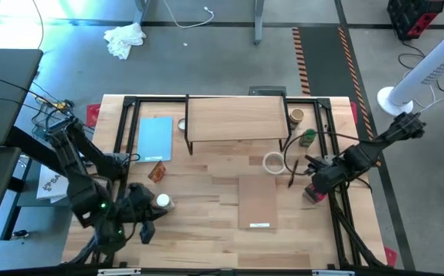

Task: Shelf spices
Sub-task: Move the red seasoning can to the middle left of the table

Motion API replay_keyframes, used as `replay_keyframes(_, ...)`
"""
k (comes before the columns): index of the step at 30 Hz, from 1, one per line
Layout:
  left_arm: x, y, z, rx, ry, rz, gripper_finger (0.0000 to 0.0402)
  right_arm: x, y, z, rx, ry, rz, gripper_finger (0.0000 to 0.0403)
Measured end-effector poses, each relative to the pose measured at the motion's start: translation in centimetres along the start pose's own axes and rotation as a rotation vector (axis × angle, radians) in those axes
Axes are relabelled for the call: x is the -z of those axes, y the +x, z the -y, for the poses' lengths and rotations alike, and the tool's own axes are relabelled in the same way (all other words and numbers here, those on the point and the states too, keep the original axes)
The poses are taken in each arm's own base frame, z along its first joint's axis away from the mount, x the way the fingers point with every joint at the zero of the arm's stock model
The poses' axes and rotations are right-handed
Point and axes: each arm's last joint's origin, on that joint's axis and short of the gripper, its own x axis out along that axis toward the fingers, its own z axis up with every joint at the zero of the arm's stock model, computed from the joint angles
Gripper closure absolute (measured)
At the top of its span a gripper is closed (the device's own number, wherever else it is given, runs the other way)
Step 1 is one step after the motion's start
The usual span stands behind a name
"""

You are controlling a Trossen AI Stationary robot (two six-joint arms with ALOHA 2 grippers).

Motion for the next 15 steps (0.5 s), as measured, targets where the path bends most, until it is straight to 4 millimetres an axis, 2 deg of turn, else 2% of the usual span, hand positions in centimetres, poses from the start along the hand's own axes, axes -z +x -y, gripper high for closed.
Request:
replay_keyframes(8, -2.3, 2.3, 0.0, -0.004, 0.024, -0.105, 0.0401, -0.2, -0.5, -0.3, 0.001, -0.09, 0.061, 0.0217)
replay_keyframes(15, -3.6, 3.3, 0.6, 0.074, 0.039, -0.127, 0.0401, -0.1, -0.4, 0.6, 0.11, -0.082, 0.042, 0.015)
